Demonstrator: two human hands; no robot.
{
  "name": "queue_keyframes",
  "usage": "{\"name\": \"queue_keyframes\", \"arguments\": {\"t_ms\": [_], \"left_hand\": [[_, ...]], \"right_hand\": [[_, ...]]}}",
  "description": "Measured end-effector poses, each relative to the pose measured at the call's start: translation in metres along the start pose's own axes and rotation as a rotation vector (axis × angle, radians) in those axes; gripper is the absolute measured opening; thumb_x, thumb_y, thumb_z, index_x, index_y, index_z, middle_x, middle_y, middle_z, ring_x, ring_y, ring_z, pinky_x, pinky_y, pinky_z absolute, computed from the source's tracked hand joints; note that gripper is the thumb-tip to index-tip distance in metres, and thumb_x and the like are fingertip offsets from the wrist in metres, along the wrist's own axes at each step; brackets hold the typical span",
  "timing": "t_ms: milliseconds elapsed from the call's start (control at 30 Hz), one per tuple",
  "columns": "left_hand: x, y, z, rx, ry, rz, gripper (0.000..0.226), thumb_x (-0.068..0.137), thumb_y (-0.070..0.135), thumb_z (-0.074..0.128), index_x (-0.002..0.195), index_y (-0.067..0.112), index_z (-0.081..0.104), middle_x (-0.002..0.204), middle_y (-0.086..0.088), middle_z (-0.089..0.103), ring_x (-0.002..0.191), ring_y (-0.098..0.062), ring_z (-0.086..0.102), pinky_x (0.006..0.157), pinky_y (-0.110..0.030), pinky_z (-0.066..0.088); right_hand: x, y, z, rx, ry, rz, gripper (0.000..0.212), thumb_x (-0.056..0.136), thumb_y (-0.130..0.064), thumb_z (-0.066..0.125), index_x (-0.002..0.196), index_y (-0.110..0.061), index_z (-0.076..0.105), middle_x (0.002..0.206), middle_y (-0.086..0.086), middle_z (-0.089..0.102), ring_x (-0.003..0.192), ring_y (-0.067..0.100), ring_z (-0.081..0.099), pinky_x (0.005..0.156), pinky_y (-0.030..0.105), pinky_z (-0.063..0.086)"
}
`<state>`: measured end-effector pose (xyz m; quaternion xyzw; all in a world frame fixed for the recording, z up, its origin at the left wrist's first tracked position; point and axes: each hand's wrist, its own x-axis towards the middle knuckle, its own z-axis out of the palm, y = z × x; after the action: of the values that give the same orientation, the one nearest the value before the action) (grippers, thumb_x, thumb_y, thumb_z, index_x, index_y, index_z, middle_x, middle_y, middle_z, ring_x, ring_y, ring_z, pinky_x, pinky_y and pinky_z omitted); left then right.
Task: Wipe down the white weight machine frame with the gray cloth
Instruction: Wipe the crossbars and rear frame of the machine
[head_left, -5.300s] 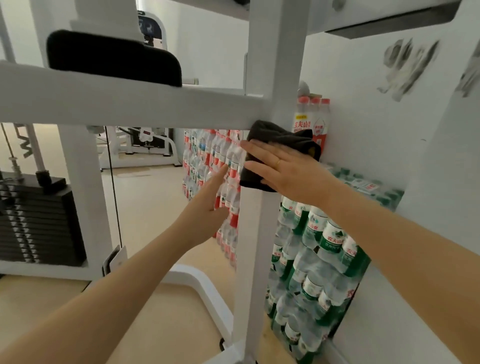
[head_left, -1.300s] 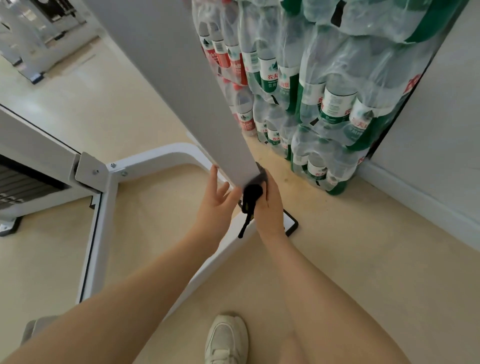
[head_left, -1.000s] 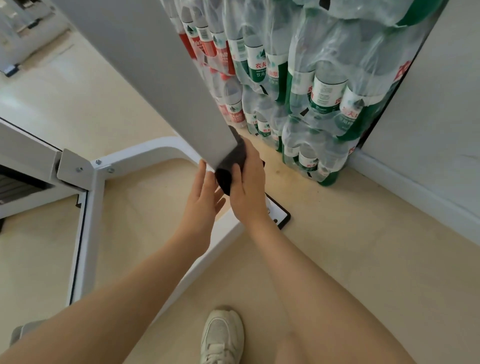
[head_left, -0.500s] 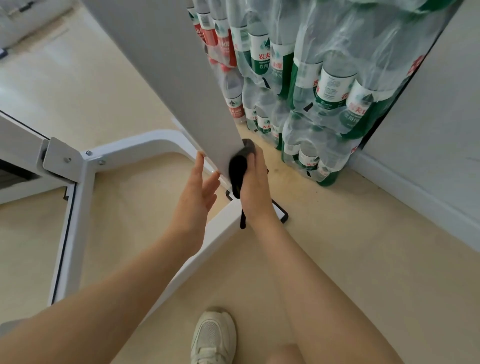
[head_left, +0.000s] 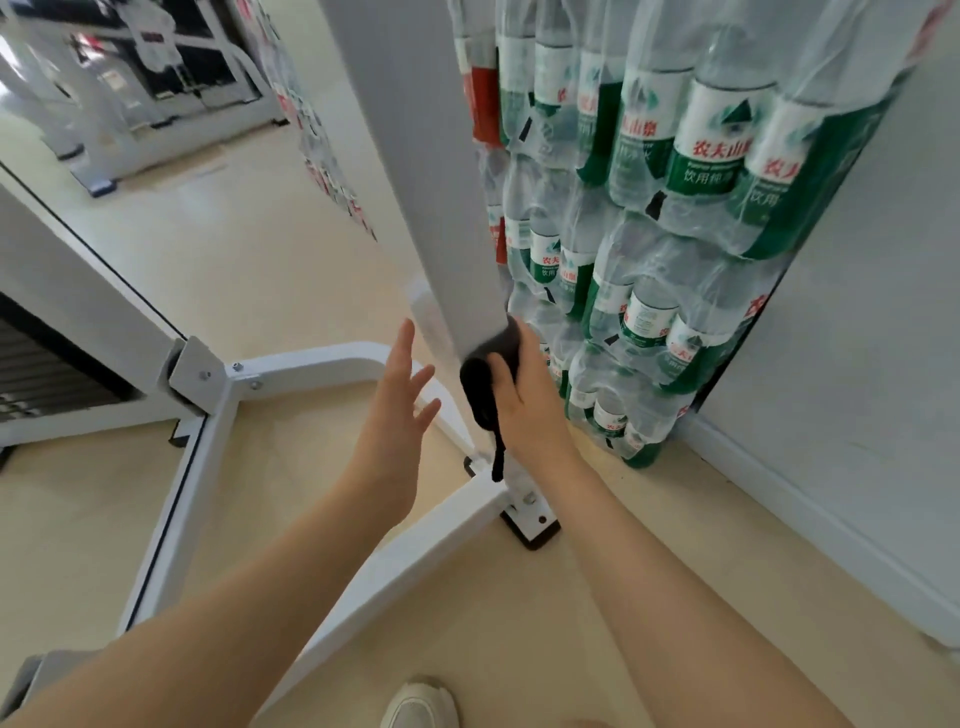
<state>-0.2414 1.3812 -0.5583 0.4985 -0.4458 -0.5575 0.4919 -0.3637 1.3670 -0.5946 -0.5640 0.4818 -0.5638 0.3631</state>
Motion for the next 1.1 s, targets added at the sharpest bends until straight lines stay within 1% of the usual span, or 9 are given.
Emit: {"name": "queue_keyframes", "arguments": {"t_ms": [100,200,300,467,567,667,800,1000,1100], "left_hand": [[-0.011,0.043,0.013,-0.022,-0.027,0.177,0.03,0.086,0.047,0.038,0.107,0.065,0.049,0.136,0.031,0.038,0.123,0.002,0.044,0.101,-0.03,0.038],[-0.017,0.088,0.02,-0.066,-0.025,0.323,0.038,0.093,0.042,0.033,0.129,0.048,0.043,0.143,0.018,0.038,0.127,-0.004,0.042,0.109,-0.039,0.032],[-0.024,0.135,0.02,-0.125,-0.009,0.4,0.043,0.088,0.048,0.031,0.13,0.048,0.041,0.144,0.019,0.036,0.128,-0.001,0.039,0.11,-0.035,0.028],[-0.042,0.175,0.014,-0.073,-0.128,0.319,0.081,0.069,0.071,0.044,0.141,0.037,0.031,0.139,0.02,0.04,0.121,0.003,0.044,0.107,-0.036,0.034],[-0.046,0.189,0.001,-0.081,-0.158,0.252,0.078,0.069,0.068,0.034,0.141,0.039,0.026,0.136,0.015,0.045,0.124,-0.01,0.044,0.107,-0.04,0.031],[-0.044,0.2,-0.011,-0.133,-0.124,0.268,0.073,0.075,0.065,0.03,0.142,0.036,0.023,0.126,0.008,0.055,0.121,-0.016,0.049,0.101,-0.037,0.036],[-0.042,0.203,-0.018,-0.119,-0.096,0.318,0.082,0.062,0.073,0.035,0.137,0.039,0.028,0.115,0.014,0.061,0.111,-0.009,0.055,0.095,-0.034,0.038],[-0.034,0.183,-0.024,-0.156,-0.044,0.287,0.081,0.069,0.071,0.031,0.142,0.035,0.024,0.122,0.01,0.057,0.112,-0.009,0.053,0.1,-0.036,0.036],[-0.028,0.18,-0.028,-0.143,-0.039,0.284,0.075,0.074,0.069,0.026,0.142,0.037,0.024,0.128,0.006,0.055,0.116,-0.013,0.051,0.101,-0.038,0.036]], "right_hand": [[0.017,-0.066,0.005,-0.01,0.074,-0.118,0.053,0.089,-0.022,0.045,0.14,-0.016,0.03,0.116,-0.028,0.042,0.102,-0.018,0.042,0.086,-0.002,0.032],[0.037,-0.14,0.007,-0.052,0.135,-0.288,0.065,0.087,-0.026,0.05,0.144,-0.013,0.023,0.128,-0.015,0.038,0.117,-0.007,0.035,0.099,0.006,0.03],[0.052,-0.192,0.006,-0.172,0.167,-0.447,0.07,0.091,-0.017,0.052,0.147,-0.008,0.013,0.149,0.002,0.027,0.136,0.008,0.023,0.112,0.018,0.021],[0.062,-0.236,0.009,-0.453,0.251,-0.659,0.066,0.092,-0.012,0.048,0.144,0.004,0.011,0.152,0.02,0.016,0.142,0.031,0.014,0.117,0.038,0.011],[0.072,-0.254,0.007,-0.801,0.304,-0.893,0.062,0.089,-0.022,0.044,0.14,0.008,0.025,0.146,0.026,0.03,0.136,0.039,0.026,0.112,0.038,0.015],[0.081,-0.26,-0.012,-1.075,0.258,-1.042,0.061,0.088,-0.028,0.044,0.139,0.004,0.032,0.144,0.023,0.036,0.133,0.038,0.033,0.109,0.041,0.022],[0.089,-0.261,-0.052,-1.483,0.157,-1.268,0.059,0.091,-0.036,0.042,0.143,-0.011,0.03,0.145,0.009,0.039,0.134,0.029,0.035,0.111,0.042,0.017],[0.098,-0.284,-0.042,-1.987,-0.434,-1.701,0.04,0.094,-0.039,0.037,0.127,-0.027,0.057,0.13,-0.009,0.057,0.125,0.013,0.048,0.103,0.028,0.037],[0.12,-0.319,-0.037,-1.992,-0.209,-1.717,0.043,0.097,-0.038,0.025,0.112,-0.024,0.063,0.124,-0.006,0.061,0.125,0.017,0.049,0.108,0.033,0.031]]}}
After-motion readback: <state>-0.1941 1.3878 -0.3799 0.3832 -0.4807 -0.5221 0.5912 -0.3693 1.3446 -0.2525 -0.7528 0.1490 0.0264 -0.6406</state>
